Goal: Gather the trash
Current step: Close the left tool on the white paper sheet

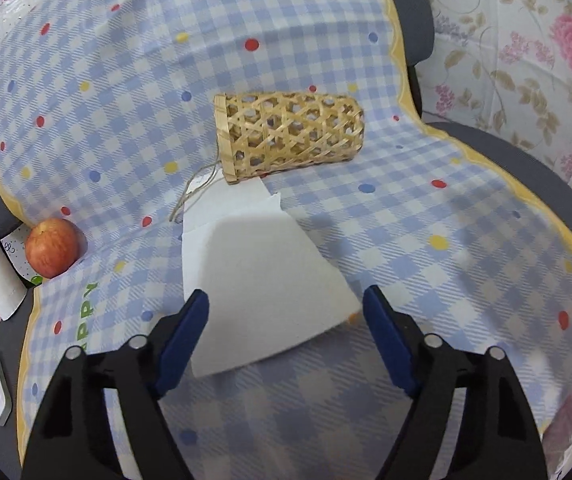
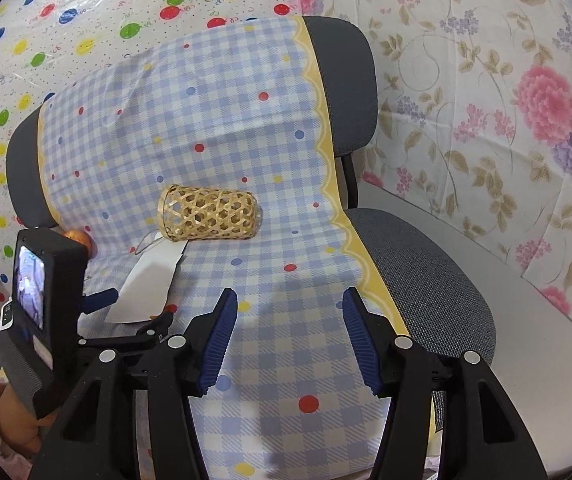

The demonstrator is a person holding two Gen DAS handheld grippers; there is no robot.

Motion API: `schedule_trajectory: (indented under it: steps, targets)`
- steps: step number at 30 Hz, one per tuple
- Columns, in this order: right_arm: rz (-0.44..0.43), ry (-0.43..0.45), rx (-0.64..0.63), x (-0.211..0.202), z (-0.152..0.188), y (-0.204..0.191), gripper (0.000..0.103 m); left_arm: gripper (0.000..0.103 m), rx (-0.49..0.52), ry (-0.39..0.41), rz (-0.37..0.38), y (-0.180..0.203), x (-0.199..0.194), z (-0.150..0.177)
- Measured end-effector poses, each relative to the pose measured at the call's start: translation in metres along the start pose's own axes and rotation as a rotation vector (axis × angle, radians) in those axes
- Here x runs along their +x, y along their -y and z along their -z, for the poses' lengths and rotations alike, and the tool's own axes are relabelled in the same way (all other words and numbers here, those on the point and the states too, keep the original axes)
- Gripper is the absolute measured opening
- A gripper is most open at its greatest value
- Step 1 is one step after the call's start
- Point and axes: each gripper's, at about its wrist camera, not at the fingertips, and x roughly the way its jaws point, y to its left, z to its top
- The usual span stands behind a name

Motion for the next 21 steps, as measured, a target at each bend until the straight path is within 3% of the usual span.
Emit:
schedule_trajectory:
  steps: [7,8,9,12,21]
  targets:
    - [-0.004,-0.022,0.011,0.011,0.003,0.000,0.056,0.075,-0.013,0.006,0.022,-0.007,0.011,0.001]
    - [-0.008,-0.027,0.010,0.012,0.004,-0.002,0.056,0.067,-0.020,0.007,0.025,-0.009,0.011,0.001]
    - [-0.009,-0.029,0.007,0.012,0.004,-0.003,0.056,0.051,-0.024,0.012,0.024,-0.011,0.010,0.001]
    - [-0.007,-0.029,-0.006,0.009,0.006,-0.008,0.056,0.026,-0.037,0.031,0.003,-0.022,0.000,0.003]
    - [-0.024,-0.032,-0.030,0.007,0.008,-0.030,0.056,0.000,-0.208,0.170,0.019,-0.100,-0.061,0.030]
